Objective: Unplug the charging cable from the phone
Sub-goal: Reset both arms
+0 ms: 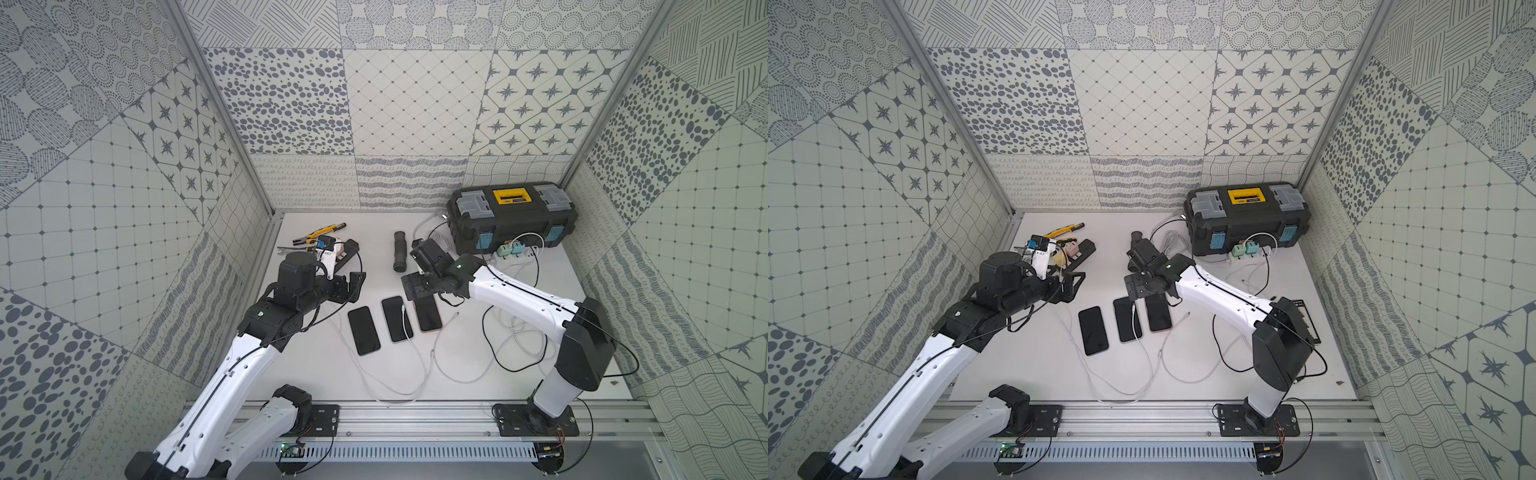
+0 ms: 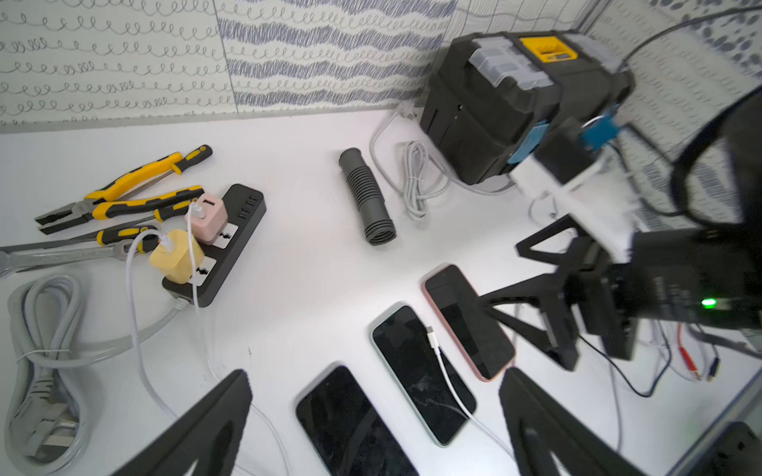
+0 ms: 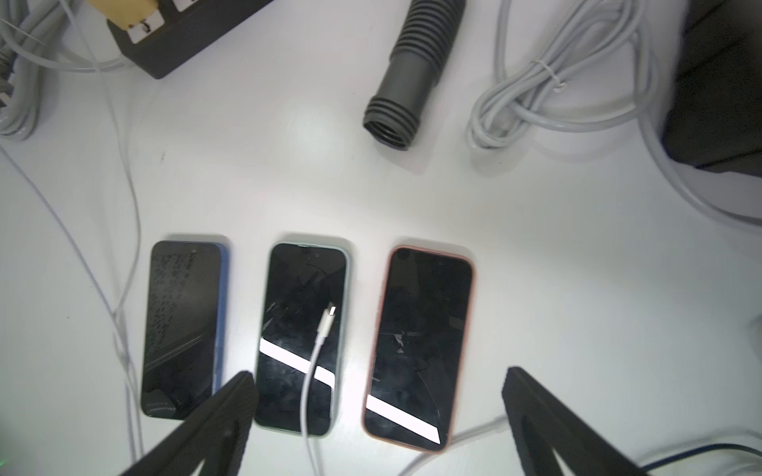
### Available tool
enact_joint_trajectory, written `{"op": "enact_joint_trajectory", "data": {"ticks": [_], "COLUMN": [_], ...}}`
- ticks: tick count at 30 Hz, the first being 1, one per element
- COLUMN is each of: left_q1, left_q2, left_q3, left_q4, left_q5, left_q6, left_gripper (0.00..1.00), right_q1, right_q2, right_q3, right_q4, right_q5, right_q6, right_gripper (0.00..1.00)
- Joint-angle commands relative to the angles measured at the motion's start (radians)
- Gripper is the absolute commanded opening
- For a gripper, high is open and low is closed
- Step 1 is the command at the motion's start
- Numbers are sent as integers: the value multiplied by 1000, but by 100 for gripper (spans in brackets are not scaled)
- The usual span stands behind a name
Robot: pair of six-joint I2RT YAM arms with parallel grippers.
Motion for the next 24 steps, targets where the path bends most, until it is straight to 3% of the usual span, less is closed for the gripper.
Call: {"op": "enact_joint_trajectory", "data": {"ticks": [1,9,18,24], "left_q1": [10,11,56,75], "left_q2": [69,190,366,483], "left_q3": [-92,-348,-551,-616], "left_q4": [227,709,1143,1353], "left_q5": [-166,-299,-224,-196], "left_q6": [84,320,356,379], "left_gripper": [98,98,98,98], "right_q1": [-84,-338,-593,-763], "right_q2": [-98,-271,-331,-298], "right_q3": [-107,-388,-648,-823], "right_q4": [147,407,748,1093], "right_q5": [-5,-91,-115,-229], "right_q6": [-136,-289,-366,-335], "right_gripper": [97,97,97,97]}}
